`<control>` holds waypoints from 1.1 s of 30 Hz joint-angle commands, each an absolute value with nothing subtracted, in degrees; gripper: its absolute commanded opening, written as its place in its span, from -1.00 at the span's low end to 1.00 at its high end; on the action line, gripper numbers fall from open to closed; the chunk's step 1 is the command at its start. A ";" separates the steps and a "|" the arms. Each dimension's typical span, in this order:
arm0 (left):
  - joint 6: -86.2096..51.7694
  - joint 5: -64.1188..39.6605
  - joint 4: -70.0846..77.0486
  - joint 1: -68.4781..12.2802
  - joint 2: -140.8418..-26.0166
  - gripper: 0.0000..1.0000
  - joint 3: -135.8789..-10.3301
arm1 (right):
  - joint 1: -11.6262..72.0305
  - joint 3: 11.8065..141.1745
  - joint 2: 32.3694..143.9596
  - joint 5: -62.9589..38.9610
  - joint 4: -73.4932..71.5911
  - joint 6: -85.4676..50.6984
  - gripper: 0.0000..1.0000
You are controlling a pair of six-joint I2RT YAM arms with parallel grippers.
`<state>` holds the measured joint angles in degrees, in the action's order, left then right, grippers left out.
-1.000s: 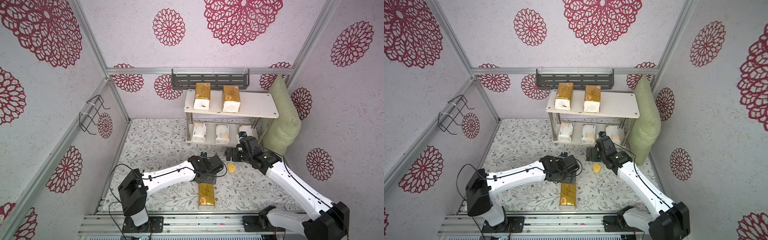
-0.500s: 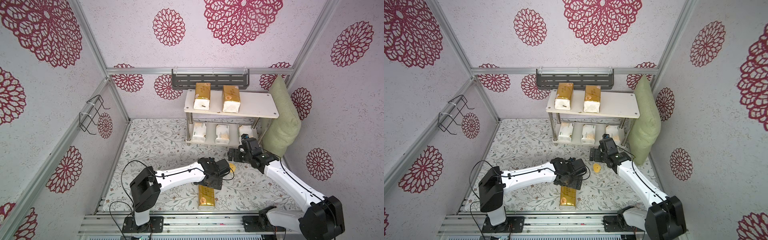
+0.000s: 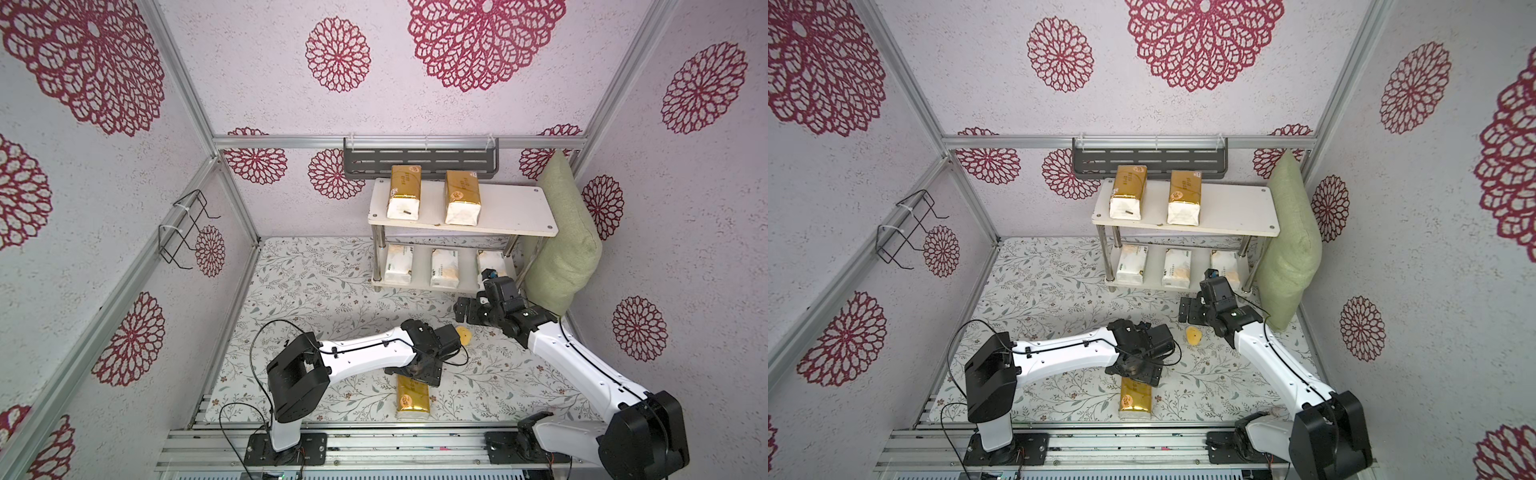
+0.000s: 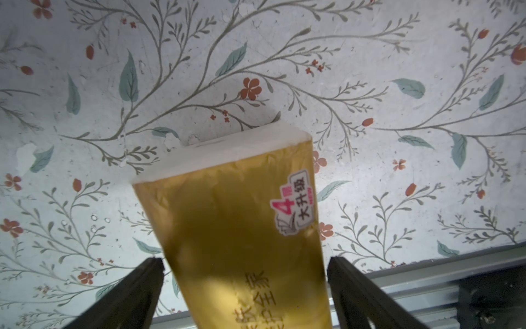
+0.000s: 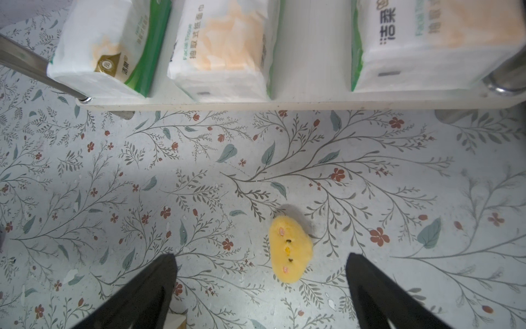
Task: Place the tissue boxes on the shelf by color
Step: Move the box of tissues to the center of the board.
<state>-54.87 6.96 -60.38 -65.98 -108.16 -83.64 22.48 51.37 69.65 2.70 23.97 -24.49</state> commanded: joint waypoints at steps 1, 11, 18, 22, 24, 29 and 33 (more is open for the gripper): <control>-54.84 6.77 -60.50 -66.56 -109.51 0.95 -82.87 | 22.15 51.57 69.21 1.91 22.84 -23.91 0.98; -55.15 5.75 -55.84 -63.48 -108.83 0.91 -78.03 | 22.06 49.95 69.74 0.80 21.89 -23.60 0.99; -59.66 8.13 -50.84 -57.06 -102.61 0.74 -72.48 | 22.06 49.18 70.36 0.27 21.54 -23.20 0.98; -64.08 11.61 -48.67 -53.49 -98.05 0.74 -70.55 | 22.06 48.70 70.94 -0.30 20.68 -23.18 0.99; -66.27 12.33 -47.48 -51.54 -96.81 0.73 -69.42 | 22.06 48.23 71.29 -0.83 19.92 -23.28 0.98; -71.13 13.16 -45.92 -46.47 -95.68 0.73 -67.89 | 22.15 47.13 71.86 -2.58 18.56 -22.39 0.98; -75.16 14.21 -46.08 -41.63 -94.75 0.73 -66.98 | 22.20 45.73 70.64 -3.72 17.32 -20.92 0.98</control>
<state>-70.83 12.32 -47.16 -44.53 -96.95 -67.53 22.37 46.06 71.83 -1.98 19.49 -23.03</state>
